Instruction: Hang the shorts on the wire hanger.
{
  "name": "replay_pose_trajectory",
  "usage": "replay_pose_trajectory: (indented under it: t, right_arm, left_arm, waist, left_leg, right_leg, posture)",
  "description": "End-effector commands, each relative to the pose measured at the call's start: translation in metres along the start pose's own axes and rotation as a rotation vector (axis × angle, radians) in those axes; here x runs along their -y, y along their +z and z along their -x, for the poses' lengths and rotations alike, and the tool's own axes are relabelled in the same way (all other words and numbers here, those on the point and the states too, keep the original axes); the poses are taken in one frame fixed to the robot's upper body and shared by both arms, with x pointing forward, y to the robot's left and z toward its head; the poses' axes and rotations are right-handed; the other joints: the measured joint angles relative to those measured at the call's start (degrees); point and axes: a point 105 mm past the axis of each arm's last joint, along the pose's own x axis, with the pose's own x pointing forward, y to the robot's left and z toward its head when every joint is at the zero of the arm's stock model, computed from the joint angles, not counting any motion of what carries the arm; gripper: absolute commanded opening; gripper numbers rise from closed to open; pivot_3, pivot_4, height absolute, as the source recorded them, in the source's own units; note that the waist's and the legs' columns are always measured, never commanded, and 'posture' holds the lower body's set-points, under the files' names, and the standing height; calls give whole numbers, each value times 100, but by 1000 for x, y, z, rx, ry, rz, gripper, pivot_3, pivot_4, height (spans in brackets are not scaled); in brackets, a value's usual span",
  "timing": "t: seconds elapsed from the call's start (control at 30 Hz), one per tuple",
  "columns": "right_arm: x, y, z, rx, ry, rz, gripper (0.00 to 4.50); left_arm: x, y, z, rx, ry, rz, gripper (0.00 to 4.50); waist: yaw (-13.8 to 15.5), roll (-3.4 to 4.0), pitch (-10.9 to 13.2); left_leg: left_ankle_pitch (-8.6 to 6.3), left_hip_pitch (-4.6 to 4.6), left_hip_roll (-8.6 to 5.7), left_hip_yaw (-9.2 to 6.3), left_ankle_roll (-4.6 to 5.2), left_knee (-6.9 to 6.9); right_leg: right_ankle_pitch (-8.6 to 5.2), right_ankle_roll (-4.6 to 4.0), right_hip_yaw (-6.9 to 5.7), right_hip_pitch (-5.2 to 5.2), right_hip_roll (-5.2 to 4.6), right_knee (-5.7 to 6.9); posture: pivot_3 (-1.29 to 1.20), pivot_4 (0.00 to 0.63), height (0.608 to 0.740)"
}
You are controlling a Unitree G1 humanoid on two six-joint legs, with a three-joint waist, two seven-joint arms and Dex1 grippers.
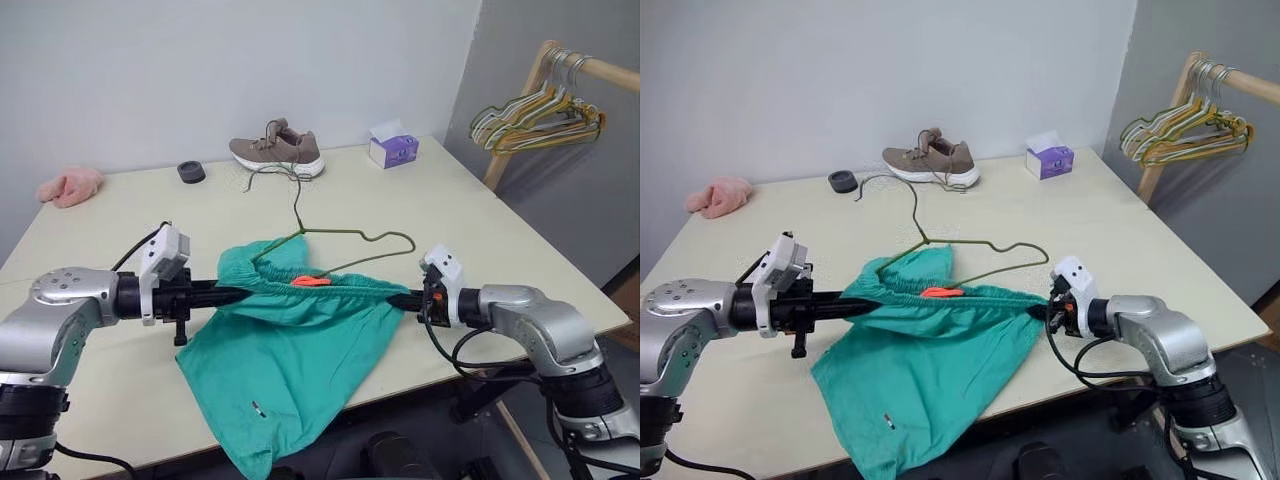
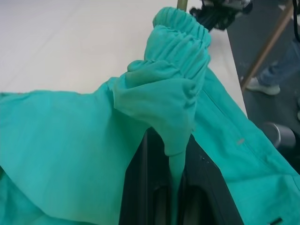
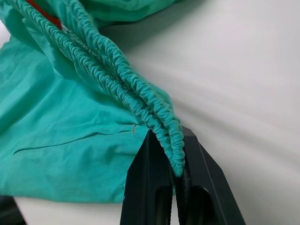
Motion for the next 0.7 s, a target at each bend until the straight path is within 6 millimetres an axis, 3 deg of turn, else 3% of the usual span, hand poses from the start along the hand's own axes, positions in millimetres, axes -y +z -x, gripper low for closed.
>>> replay_pose_trajectory:
  t: [0.03, 0.4, 0.7]
  right_arm:
    - [25, 3, 28, -6, -105, -16, 7]
    - [29, 6, 37, -19, -114, -49, 7]
    - [33, -3, 35, -43, -125, -116, 7]
  left_arm:
    - [-5, 14, 26, -15, 60, -70, 0]
    - [-2, 0, 30, -121, 27, -112, 0]
    - [-1, 21, 26, 4, 12, -75, 0]
  waist:
    - [2, 0, 0]
    - [0, 2, 1]
    - [0, 3, 2]
  left_leg:
    - [0, 0, 0, 0, 0, 0]
    - [0, 1, 2, 5, 0, -2]
    - [0, 0, 1, 6, 0, -1]
  right_leg:
    - [0, 0, -1, 0, 0, 0]
    - [-1, 1, 3, -1, 0, -2]
    - [-1, 2, 3, -1, 0, -2]
  posture:
    - [-250, 0, 740]
    - [-257, 0, 740]
    - [-260, 0, 740]
